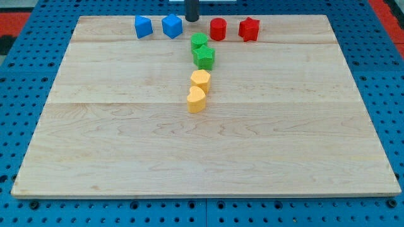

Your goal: Move the green circle to the bottom right of the red circle

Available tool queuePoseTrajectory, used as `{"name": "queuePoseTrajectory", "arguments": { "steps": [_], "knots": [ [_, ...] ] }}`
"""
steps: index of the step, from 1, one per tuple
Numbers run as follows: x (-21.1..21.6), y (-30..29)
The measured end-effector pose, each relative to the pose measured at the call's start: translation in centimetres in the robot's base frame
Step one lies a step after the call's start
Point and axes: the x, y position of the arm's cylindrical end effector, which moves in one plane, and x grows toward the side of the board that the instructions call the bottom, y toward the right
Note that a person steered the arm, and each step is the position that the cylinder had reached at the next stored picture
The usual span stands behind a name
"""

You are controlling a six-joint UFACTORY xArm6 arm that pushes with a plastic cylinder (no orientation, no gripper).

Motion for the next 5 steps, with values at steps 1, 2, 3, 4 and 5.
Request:
{"name": "queuePoseTrajectory", "arguments": {
  "steps": [1, 2, 3, 4, 5],
  "knots": [
    [-0.2, 0.7],
    [0.4, -0.1],
    [0.3, -1.2],
    [2.0, -0.6],
    [3.9, -0.1]
  ]
}}
